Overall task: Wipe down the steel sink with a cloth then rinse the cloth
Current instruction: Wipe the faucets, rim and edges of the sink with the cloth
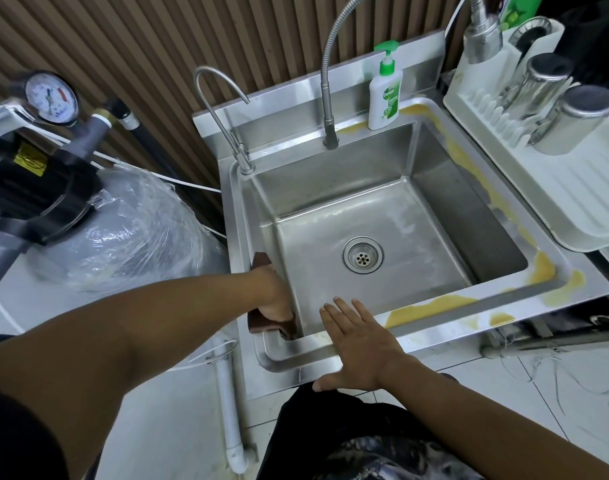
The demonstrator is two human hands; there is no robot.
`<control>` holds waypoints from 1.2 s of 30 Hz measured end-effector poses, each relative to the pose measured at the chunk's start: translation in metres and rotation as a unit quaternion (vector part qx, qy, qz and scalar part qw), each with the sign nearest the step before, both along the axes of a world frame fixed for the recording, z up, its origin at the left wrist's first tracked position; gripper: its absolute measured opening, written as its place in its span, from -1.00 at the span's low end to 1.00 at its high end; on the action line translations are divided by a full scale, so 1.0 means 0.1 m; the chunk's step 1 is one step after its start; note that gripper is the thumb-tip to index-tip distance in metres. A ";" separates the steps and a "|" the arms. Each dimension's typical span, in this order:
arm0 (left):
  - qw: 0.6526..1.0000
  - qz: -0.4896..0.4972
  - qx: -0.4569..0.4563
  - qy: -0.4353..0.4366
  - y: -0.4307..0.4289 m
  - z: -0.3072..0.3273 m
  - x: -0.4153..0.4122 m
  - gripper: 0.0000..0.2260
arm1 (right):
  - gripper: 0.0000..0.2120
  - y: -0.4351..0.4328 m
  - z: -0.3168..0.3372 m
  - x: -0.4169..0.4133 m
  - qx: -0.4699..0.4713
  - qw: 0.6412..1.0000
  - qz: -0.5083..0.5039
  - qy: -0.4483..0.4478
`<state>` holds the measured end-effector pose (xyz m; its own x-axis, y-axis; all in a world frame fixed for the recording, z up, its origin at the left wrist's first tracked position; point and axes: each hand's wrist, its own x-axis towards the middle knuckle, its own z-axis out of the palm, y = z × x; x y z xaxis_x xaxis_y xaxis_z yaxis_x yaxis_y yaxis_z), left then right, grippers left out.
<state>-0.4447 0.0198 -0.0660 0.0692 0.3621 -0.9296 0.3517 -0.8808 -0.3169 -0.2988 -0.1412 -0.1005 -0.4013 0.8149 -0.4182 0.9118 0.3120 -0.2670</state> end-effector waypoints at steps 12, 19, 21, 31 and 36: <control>0.995 0.087 -0.012 -0.041 -0.14 0.03 -0.02 -0.56 | 0.21 0.01 -0.02 0.00 -0.004 1.000 -0.001 0.007; 0.970 0.129 -0.130 -0.163 -0.19 0.18 -0.27 -0.62 | 0.21 0.01 -0.03 0.01 -0.008 1.000 0.001 0.012; 0.958 0.123 -0.149 -0.211 -0.21 0.13 -0.37 -0.60 | 0.21 0.01 -0.03 0.01 -0.009 1.000 0.000 0.013; 0.879 0.120 -0.012 -0.461 -0.93 -0.07 -0.90 -0.46 | 0.24 0.04 -0.05 0.04 -0.019 0.999 0.018 0.019; 0.848 0.207 0.077 -0.482 -1.34 -0.14 -0.95 -0.26 | 0.21 0.05 -0.08 0.03 -0.032 0.999 0.020 0.010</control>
<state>-0.5397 -0.1140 -0.0798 0.6078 0.6521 -0.4532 0.7811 -0.5938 0.1932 -0.2956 -0.1364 -0.1080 -0.4422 0.7695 -0.4608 0.8931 0.3307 -0.3049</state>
